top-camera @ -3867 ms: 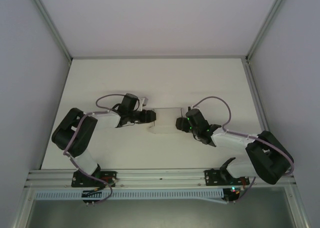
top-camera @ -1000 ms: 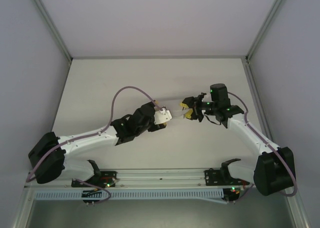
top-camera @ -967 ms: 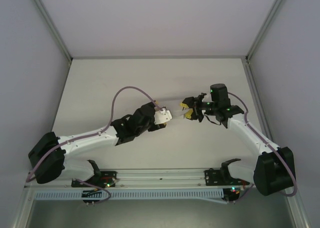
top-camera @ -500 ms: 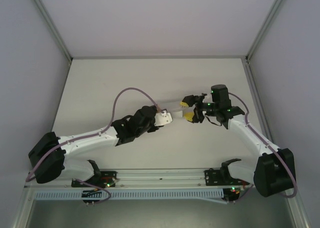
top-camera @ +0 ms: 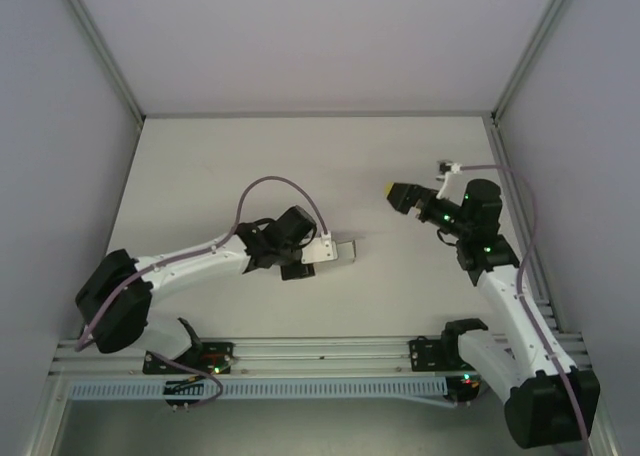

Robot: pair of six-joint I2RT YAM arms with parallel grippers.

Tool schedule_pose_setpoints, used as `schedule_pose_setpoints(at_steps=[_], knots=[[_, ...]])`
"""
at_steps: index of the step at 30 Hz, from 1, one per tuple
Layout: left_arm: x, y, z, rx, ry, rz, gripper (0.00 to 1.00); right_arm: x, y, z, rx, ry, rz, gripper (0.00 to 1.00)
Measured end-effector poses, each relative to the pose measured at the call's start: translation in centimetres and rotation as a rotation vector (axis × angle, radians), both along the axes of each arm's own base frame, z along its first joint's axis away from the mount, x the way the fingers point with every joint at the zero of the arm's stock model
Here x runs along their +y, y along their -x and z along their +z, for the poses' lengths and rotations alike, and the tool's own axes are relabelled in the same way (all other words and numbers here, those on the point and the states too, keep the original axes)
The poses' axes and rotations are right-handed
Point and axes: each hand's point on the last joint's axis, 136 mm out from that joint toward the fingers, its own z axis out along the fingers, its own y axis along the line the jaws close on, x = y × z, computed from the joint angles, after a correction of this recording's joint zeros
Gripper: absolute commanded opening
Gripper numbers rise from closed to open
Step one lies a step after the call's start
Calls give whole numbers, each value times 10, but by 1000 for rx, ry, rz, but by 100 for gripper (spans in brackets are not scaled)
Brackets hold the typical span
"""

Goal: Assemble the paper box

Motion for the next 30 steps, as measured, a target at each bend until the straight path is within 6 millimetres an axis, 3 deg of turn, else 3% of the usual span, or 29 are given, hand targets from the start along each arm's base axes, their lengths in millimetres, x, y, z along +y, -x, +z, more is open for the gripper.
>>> schedule_pose_setpoints(at_steps=[7, 9, 14, 19, 27, 30], knots=[[3, -7, -2, 72, -2, 24, 45, 55, 30, -61, -23, 298, 326, 75], [4, -9, -3, 83, 0, 27, 45, 61, 33, -78, -8, 358, 379, 68], [3, -10, -4, 104, -1, 30, 45, 60, 28, -107, 30, 465, 426, 65], [1, -11, -3, 110, -2, 28, 46, 69, 25, -113, 0, 521, 486, 62], [1, -12, -3, 113, 0, 31, 46, 76, 23, -121, -23, 577, 548, 43], [1, -12, -3, 115, 1, 30, 46, 74, 23, -128, 0, 599, 553, 31]])
